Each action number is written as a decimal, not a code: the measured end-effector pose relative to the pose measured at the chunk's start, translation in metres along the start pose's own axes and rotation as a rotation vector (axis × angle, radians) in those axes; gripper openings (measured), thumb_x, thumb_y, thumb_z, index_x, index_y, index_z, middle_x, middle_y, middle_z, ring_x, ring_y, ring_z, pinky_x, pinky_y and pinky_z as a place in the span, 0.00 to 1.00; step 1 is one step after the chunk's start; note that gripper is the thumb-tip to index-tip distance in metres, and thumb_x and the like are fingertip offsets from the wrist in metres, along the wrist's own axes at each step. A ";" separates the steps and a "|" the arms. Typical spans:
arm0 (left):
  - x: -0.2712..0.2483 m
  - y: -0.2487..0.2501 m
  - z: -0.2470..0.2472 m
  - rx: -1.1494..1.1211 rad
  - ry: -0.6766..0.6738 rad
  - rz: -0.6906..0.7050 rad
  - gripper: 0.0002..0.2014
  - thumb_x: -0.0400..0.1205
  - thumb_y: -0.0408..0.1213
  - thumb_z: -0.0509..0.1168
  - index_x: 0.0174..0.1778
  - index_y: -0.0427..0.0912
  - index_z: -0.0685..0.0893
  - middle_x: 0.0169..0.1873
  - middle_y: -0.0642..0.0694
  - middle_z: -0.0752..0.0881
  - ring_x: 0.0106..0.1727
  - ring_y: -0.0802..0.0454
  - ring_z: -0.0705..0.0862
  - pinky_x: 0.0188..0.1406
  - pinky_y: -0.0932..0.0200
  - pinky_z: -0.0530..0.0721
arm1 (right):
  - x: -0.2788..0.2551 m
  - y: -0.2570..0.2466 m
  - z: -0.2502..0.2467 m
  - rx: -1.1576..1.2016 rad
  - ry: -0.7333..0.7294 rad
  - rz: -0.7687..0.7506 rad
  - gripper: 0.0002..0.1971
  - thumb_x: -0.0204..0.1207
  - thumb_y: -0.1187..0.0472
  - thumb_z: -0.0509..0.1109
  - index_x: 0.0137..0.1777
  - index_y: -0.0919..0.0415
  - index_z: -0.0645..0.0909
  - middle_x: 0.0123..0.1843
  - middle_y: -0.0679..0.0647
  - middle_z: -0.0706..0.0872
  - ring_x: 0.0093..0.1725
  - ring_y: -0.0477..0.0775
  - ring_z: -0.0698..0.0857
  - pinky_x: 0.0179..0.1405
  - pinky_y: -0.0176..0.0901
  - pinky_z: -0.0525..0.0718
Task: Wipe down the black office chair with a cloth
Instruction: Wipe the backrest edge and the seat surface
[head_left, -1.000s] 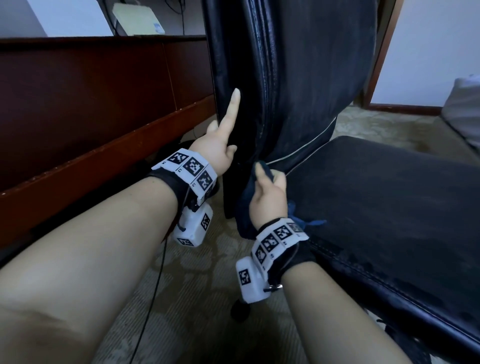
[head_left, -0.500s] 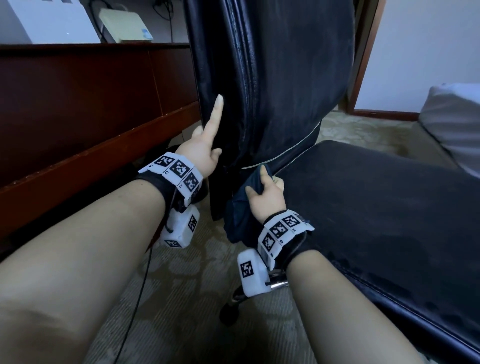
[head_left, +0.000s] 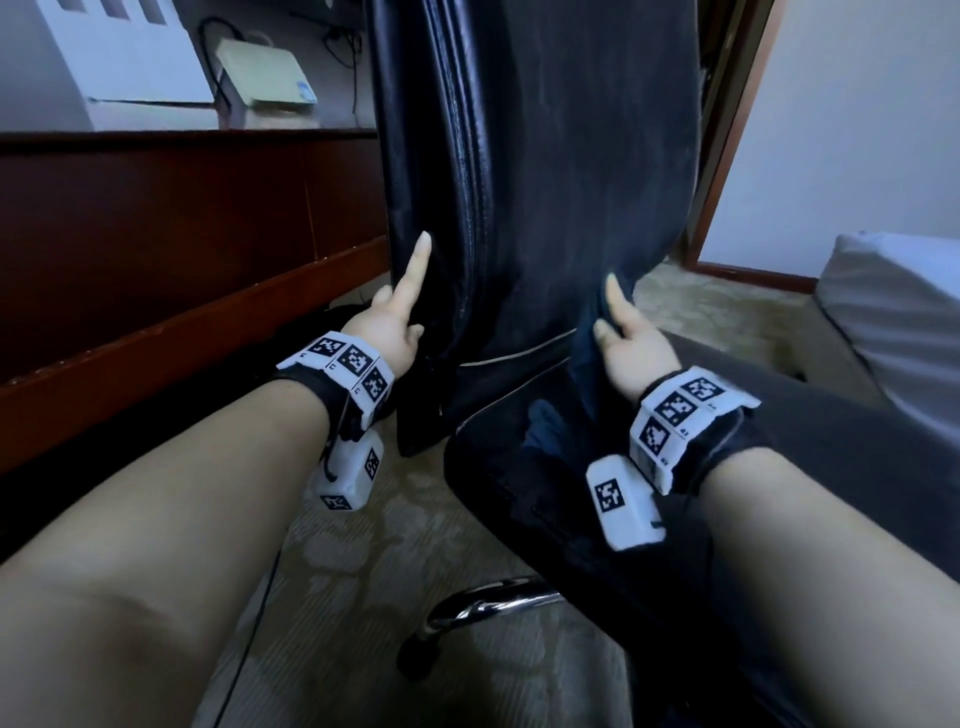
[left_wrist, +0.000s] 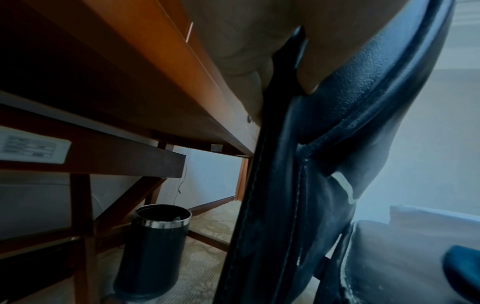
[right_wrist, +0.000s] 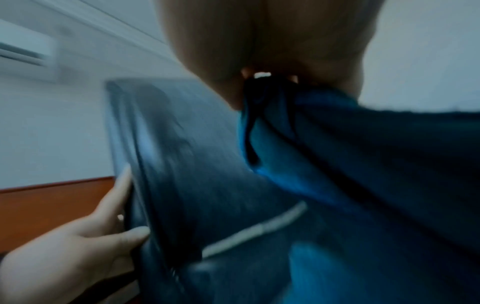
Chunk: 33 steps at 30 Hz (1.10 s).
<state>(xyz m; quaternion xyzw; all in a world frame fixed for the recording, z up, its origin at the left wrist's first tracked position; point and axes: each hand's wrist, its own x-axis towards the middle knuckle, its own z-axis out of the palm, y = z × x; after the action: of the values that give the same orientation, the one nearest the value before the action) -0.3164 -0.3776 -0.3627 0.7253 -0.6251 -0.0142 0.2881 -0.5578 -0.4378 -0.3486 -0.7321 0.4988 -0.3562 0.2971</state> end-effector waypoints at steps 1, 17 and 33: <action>0.000 0.000 0.001 0.000 -0.003 -0.016 0.47 0.85 0.33 0.55 0.62 0.80 0.21 0.80 0.33 0.54 0.37 0.39 0.87 0.36 0.49 0.88 | 0.002 0.005 0.007 0.012 -0.050 0.059 0.30 0.83 0.61 0.59 0.81 0.44 0.52 0.79 0.57 0.65 0.75 0.59 0.69 0.68 0.35 0.64; 0.005 -0.016 0.000 -0.017 -0.031 0.123 0.47 0.83 0.35 0.58 0.67 0.76 0.23 0.79 0.34 0.57 0.31 0.42 0.84 0.36 0.45 0.88 | -0.026 -0.014 0.123 -0.651 -0.560 -0.145 0.37 0.80 0.66 0.58 0.82 0.46 0.42 0.76 0.59 0.58 0.73 0.61 0.65 0.72 0.51 0.69; -0.005 -0.088 0.074 -0.435 -0.268 0.069 0.27 0.83 0.32 0.61 0.78 0.40 0.59 0.65 0.43 0.79 0.66 0.49 0.78 0.67 0.52 0.77 | -0.077 -0.012 0.226 -0.065 -0.123 0.255 0.40 0.80 0.73 0.54 0.80 0.49 0.32 0.82 0.61 0.48 0.78 0.61 0.60 0.68 0.45 0.69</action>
<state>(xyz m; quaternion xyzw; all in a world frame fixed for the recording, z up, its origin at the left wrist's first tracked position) -0.2662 -0.3982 -0.4647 0.6161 -0.6645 -0.2345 0.3520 -0.3860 -0.3433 -0.4850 -0.6926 0.5798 -0.2538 0.3460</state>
